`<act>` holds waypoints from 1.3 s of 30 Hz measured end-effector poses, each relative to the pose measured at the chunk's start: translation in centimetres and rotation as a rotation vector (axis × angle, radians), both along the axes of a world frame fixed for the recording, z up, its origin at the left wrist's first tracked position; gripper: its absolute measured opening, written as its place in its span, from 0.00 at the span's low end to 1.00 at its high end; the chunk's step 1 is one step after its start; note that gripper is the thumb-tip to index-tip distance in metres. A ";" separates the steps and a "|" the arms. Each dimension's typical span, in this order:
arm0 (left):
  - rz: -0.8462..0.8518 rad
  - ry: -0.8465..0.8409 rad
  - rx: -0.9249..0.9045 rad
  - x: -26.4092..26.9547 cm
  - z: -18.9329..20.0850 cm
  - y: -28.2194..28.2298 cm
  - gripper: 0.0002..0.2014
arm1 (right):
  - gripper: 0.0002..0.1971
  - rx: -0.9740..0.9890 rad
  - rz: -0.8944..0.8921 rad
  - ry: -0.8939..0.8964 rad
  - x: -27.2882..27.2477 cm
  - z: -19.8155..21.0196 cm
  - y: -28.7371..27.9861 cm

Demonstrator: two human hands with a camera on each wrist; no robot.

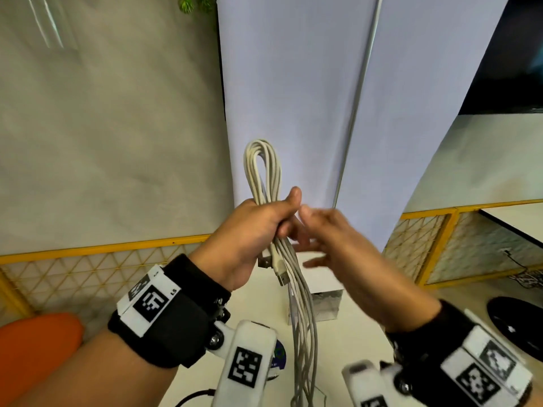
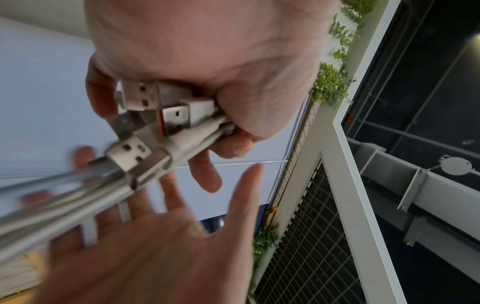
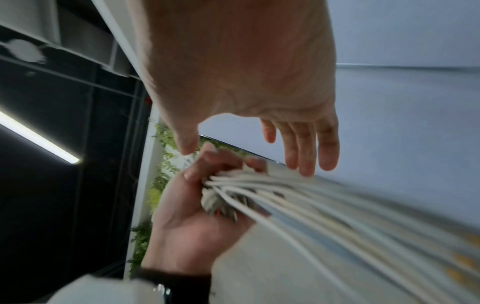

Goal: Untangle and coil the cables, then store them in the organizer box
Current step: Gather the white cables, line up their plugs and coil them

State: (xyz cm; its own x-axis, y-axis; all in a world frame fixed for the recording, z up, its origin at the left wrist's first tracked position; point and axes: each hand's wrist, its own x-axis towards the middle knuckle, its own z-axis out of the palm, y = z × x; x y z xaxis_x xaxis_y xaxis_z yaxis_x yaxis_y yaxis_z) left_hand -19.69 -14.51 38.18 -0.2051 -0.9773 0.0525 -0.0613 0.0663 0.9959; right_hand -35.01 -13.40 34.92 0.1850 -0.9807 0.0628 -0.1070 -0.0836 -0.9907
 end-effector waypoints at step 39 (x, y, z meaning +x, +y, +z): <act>-0.426 -0.583 0.091 -0.4 -2.7 0.2 0.33 | 0.25 0.191 0.299 0.984 -5.5 2.9 1.6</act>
State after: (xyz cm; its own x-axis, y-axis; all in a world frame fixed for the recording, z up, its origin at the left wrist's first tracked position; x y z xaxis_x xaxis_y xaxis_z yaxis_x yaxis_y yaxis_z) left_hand -20.11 -14.30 35.46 -0.5389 -0.8016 -0.2591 -0.5707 0.1211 0.8122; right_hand -40.50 -11.85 37.84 0.3072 -0.8641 -0.3986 -0.8744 -0.0910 -0.4766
